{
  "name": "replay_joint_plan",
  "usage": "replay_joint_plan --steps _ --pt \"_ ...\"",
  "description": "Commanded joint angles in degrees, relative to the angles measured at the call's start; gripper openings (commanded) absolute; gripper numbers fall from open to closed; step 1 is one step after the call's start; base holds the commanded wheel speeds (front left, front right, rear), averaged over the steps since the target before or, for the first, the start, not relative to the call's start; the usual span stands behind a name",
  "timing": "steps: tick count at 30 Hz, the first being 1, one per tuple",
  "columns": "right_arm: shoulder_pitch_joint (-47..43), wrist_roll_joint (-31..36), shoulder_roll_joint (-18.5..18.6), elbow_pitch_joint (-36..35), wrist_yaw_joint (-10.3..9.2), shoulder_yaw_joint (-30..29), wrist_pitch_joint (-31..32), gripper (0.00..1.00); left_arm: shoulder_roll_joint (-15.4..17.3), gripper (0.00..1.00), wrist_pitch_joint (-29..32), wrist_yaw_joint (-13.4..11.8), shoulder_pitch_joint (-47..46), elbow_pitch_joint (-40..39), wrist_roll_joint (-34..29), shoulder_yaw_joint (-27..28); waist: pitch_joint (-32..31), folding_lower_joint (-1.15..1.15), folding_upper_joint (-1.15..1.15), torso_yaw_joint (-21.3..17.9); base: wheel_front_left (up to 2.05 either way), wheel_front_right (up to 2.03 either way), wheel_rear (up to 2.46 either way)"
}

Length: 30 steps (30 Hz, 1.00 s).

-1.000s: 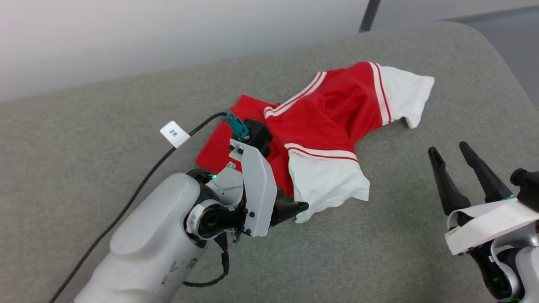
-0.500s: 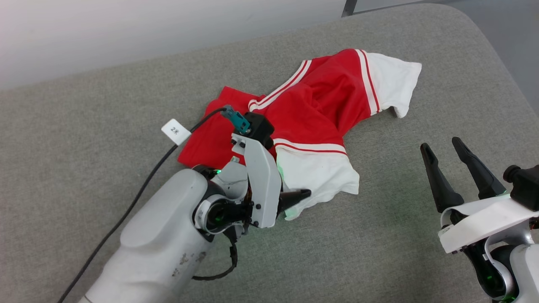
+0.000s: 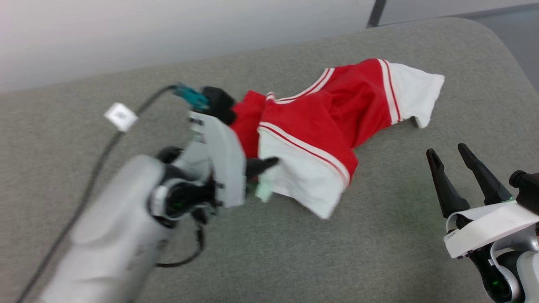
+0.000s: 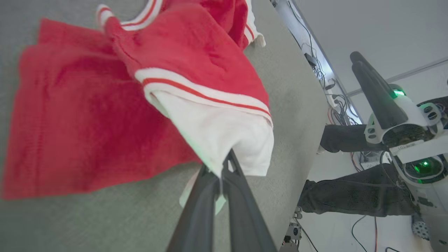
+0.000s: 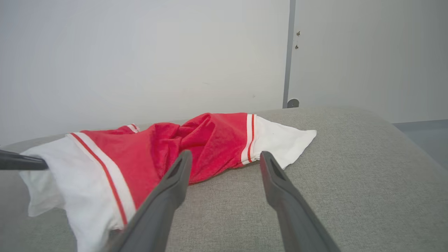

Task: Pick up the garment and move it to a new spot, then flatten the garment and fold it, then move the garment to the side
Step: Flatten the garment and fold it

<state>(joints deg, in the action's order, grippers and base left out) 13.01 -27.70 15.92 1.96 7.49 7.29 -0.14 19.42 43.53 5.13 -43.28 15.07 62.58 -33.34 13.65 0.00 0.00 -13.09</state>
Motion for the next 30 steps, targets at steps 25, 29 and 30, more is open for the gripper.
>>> replay_joint_plan --steps 25,29,30 --pt "2.0 -1.0 -0.3 -2.3 0.0 1.7 1.2 1.0 22.3 0.0 7.7 -7.9 -10.0 12.8 -8.8 5.1 6.5 0.0 0.0 -0.6 0.0 0.0 0.0" --pt "2.5 -1.2 -0.2 -1.9 0.0 1.8 0.6 1.0 22.2 0.0 6.5 -6.0 -11.1 18.7 -10.9 3.4 7.4 0.0 0.0 -1.3 0.0 0.0 0.0" --pt "2.5 -1.3 -0.1 -1.8 0.0 1.9 0.5 1.0 22.0 0.0 6.1 -5.4 -11.2 19.8 -11.2 3.1 7.5 0.0 0.0 -1.3 0.0 0.0 0.0"
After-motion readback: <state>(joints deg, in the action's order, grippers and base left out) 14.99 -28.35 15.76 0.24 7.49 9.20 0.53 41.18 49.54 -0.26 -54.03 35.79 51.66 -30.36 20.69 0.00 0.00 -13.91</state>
